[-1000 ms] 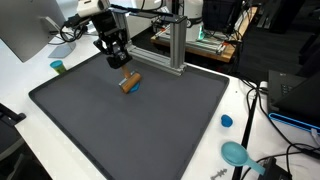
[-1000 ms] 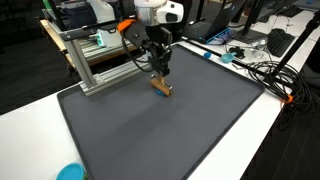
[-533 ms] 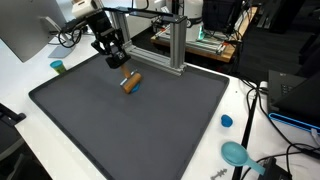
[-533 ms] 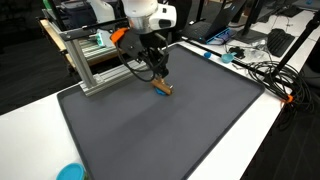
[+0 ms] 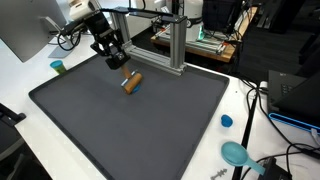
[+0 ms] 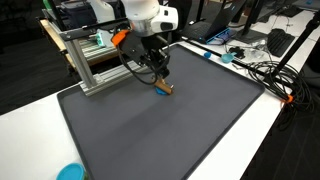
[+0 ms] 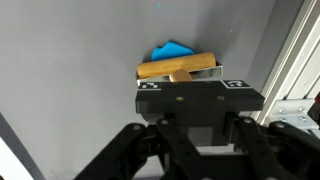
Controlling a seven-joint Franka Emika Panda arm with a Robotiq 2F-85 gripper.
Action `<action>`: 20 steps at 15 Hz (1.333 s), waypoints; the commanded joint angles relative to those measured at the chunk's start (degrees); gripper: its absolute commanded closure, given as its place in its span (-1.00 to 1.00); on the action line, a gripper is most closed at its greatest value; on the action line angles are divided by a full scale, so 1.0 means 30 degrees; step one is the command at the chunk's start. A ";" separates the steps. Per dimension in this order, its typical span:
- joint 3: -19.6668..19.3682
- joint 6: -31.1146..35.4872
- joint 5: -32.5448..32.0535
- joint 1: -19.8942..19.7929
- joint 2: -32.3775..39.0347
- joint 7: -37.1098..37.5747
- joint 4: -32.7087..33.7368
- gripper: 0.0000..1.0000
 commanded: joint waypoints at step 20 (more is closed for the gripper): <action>0.0273 -0.1660 -0.0084 0.1019 0.0800 0.0471 0.0404 0.56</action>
